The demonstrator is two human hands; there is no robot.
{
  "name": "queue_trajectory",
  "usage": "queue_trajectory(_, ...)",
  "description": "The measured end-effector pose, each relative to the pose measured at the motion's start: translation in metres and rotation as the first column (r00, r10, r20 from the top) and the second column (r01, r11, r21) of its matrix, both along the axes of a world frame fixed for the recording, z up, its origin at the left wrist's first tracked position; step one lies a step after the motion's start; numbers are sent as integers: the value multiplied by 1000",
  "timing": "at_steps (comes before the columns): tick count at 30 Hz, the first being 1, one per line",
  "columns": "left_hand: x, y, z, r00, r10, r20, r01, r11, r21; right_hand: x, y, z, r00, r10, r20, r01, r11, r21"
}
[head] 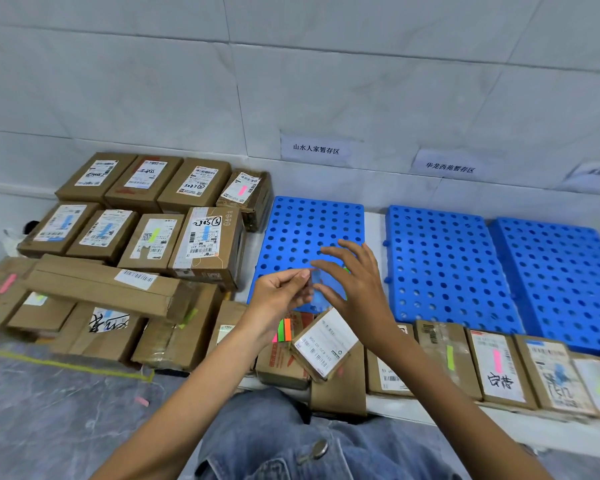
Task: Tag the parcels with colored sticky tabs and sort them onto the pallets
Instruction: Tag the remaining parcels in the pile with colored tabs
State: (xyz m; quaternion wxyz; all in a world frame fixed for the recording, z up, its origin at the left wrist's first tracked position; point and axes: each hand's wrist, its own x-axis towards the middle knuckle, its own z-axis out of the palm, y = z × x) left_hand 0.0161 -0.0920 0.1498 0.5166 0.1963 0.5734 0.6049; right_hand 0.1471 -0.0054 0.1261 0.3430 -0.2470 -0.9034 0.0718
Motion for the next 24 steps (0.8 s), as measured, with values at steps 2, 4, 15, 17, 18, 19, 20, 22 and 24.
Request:
queue_trajectory(2,1,-1,2,1000,-9,14,9,1000,2,2,-1,3,1000,-19,14,19,999,-39)
queue_trajectory(4,2,-2,2,999,-9,33,9,1000,-1,3,-2,5,999,-21,28,21,1000,-2)
queue_trajectory(15,5,-8,3,1000,-8,20,8,1000,-7,6,-13,10,997,-11,-72,-4,977,-213)
queue_trajectory(17,5,-9,1,1000,8,28,-8,1000,-17,7,-13,8,998,6,-56,-18,978,-206)
queue_trajectory(18,5,-9,1,999,21,37,-20,1000,-18,8,-13,7,998,16,-57,-27,978,-207)
queue_trajectory(19,5,-9,0,998,36,48,-35,999,-17,9,-13,7,998,24,-61,-37,975,-218)
queue_trajectory(20,4,-9,-1,997,54,58,-53,998,-16,9,-14,6,997,30,-70,-46,970,-239)
queue_trajectory(22,1,-10,-3,994,91,65,-90,996,-20,11,-15,4,995,40,-87,-65,951,-303)
queue_trajectory(24,-2,-11,-7,993,92,68,-90,996,-23,12,-16,1,995,45,-86,-72,936,-343)
